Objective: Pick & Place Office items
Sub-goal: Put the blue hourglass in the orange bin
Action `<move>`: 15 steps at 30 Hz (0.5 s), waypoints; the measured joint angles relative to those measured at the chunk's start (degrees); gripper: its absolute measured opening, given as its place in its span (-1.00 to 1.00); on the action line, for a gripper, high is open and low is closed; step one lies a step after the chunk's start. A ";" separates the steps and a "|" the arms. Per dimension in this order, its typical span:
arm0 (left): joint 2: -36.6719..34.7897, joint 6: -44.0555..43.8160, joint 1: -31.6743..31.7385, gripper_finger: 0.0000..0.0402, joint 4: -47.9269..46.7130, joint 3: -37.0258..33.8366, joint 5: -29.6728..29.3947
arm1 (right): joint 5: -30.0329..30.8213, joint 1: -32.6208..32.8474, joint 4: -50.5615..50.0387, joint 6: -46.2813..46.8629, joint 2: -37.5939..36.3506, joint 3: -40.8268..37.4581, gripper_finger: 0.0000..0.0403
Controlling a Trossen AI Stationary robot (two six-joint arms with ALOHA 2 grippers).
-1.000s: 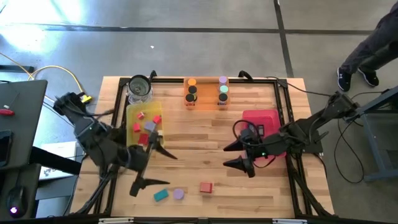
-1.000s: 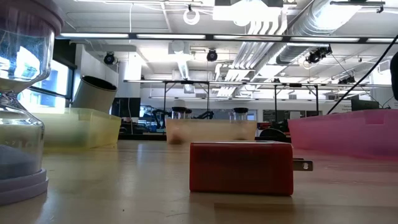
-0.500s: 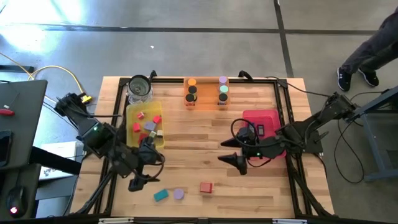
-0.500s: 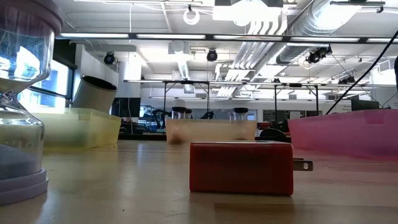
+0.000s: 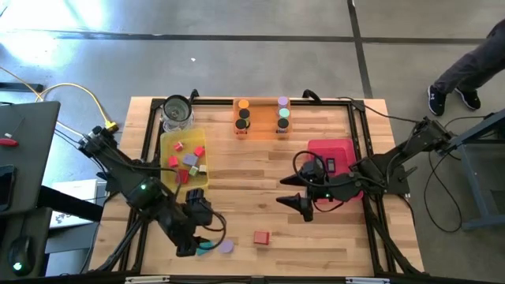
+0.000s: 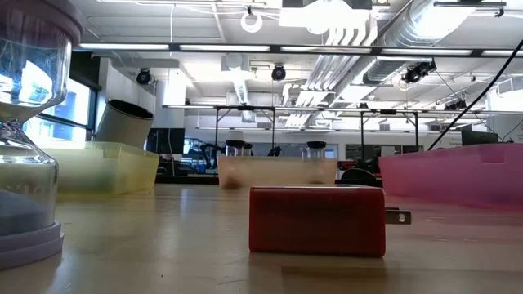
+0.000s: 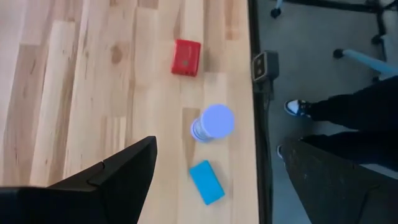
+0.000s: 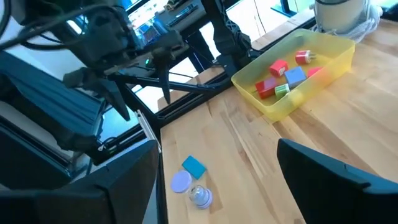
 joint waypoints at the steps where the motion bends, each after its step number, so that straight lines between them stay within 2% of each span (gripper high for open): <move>1: 0.45 -0.18 0.07 0.66 0.00 0.00 -0.02 | -0.12 0.00 0.00 -0.71 0.00 0.00 0.57; 5: 1.01 0.02 0.67 0.66 0.04 0.00 -0.67 | -0.47 -0.02 -0.50 -2.41 0.00 0.00 0.57; 11: 2.85 5.63 0.61 0.66 -0.02 0.00 -0.63 | -2.13 -0.02 -0.74 -5.70 0.00 0.00 0.57; 15: 5.47 3.00 -0.30 0.66 0.42 0.02 -0.57 | -4.77 0.27 -0.76 -6.93 0.00 0.00 0.57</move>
